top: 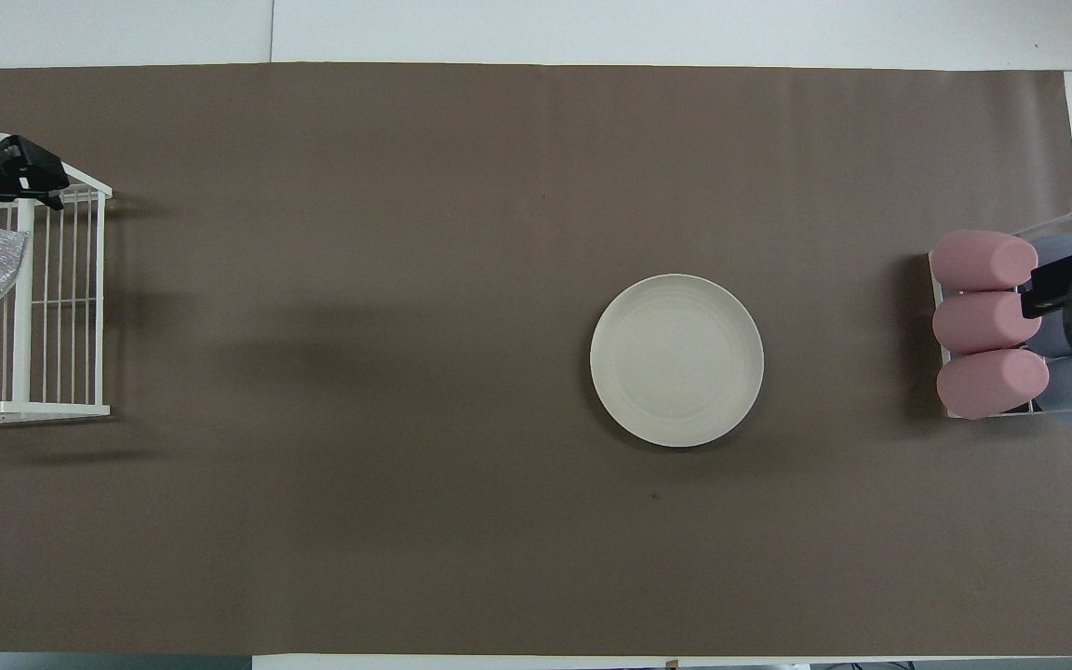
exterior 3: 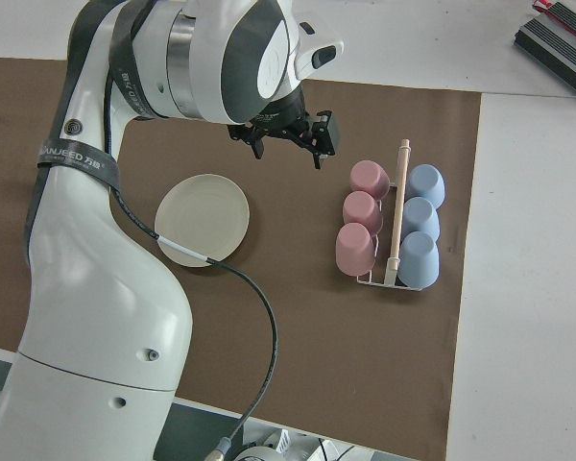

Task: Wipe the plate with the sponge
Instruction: 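Lower the cloth into the wire rack and open the left gripper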

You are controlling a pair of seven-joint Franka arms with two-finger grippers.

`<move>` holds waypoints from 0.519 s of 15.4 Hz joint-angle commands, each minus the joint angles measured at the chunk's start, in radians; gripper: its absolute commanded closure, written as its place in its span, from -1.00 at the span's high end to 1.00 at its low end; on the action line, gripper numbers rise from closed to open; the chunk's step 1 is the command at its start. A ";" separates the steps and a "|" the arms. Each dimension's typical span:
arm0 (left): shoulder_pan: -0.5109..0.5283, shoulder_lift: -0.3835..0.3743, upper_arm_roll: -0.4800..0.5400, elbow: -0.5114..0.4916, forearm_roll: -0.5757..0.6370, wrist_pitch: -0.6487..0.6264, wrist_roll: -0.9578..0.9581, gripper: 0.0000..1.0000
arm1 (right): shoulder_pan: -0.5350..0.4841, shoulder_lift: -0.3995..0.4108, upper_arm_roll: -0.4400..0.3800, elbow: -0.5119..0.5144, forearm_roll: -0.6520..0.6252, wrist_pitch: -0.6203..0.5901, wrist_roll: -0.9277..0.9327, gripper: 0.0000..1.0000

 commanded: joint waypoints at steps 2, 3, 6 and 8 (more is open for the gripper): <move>0.001 -0.115 -0.018 -0.018 -0.094 -0.130 0.063 1.00 | -0.008 -0.011 0.005 -0.011 0.002 -0.013 -0.027 1.00; -0.002 -0.130 -0.024 -0.021 -0.104 -0.168 0.073 1.00 | -0.007 -0.011 0.005 -0.011 0.002 -0.013 -0.027 1.00; -0.011 -0.167 -0.016 -0.027 -0.182 -0.240 0.168 1.00 | -0.006 -0.011 0.005 -0.011 0.002 -0.013 -0.027 1.00; -0.014 -0.188 -0.010 -0.069 -0.218 -0.234 0.191 1.00 | -0.008 -0.011 0.005 -0.011 0.002 -0.013 -0.027 1.00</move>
